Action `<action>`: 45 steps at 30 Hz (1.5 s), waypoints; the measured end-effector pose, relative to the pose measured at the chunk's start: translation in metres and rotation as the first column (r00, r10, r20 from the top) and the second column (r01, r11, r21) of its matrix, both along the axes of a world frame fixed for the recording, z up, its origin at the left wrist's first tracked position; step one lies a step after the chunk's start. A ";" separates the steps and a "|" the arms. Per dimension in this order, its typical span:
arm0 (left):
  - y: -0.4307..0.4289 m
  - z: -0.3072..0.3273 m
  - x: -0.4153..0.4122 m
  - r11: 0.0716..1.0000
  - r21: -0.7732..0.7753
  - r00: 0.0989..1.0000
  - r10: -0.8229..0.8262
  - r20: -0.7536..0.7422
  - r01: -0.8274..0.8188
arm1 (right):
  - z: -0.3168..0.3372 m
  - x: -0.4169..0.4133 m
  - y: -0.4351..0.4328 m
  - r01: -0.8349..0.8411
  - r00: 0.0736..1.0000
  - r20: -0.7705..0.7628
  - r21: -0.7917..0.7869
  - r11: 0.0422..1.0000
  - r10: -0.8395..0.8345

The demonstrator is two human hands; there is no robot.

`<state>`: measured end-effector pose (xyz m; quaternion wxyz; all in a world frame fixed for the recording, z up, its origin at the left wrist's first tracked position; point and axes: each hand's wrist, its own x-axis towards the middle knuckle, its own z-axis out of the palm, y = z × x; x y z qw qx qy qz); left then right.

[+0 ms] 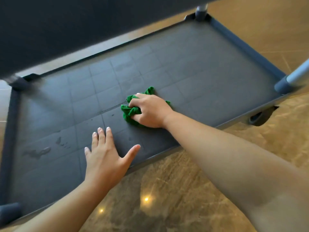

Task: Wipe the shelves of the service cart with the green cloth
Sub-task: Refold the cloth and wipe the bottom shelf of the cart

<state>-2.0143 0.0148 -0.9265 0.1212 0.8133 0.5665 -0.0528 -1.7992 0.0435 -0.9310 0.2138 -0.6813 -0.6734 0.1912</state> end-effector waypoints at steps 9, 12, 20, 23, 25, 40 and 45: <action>-0.009 0.003 -0.005 0.999 -0.049 0.998 0.016 0.058 -0.013 | -0.011 -0.005 0.001 0.062 0.996 0.057 0.026 0.998 -0.064; -0.007 0.004 -0.005 0.997 -0.069 0.996 0.025 0.091 -0.019 | -0.004 0.028 0.025 0.349 0.935 0.088 -0.069 0.935 -0.343; 0.027 0.036 -0.049 0.912 -0.363 0.976 -0.141 0.166 0.193 | 0.015 -0.035 0.036 0.236 0.957 0.249 -0.358 0.903 -0.152; 0.045 0.049 -0.101 0.892 -0.364 0.964 -0.250 0.095 0.267 | 0.026 -0.049 0.026 0.234 0.963 0.222 -0.401 0.886 -0.154; 0.043 0.045 -0.145 0.939 -0.218 0.963 -0.268 0.020 0.266 | 0.031 -0.054 0.023 0.280 0.954 0.214 -0.394 0.876 -0.209; 0.020 0.004 -0.214 0.994 -0.016 0.985 -0.109 0.133 0.112 | 0.011 -0.232 -0.017 -0.002 0.990 0.139 -0.253 0.967 0.038; 0.019 0.006 -0.222 0.995 -0.027 0.977 -0.092 0.194 0.099 | 0.012 -0.241 -0.031 -0.263 0.949 0.097 -0.285 0.922 0.301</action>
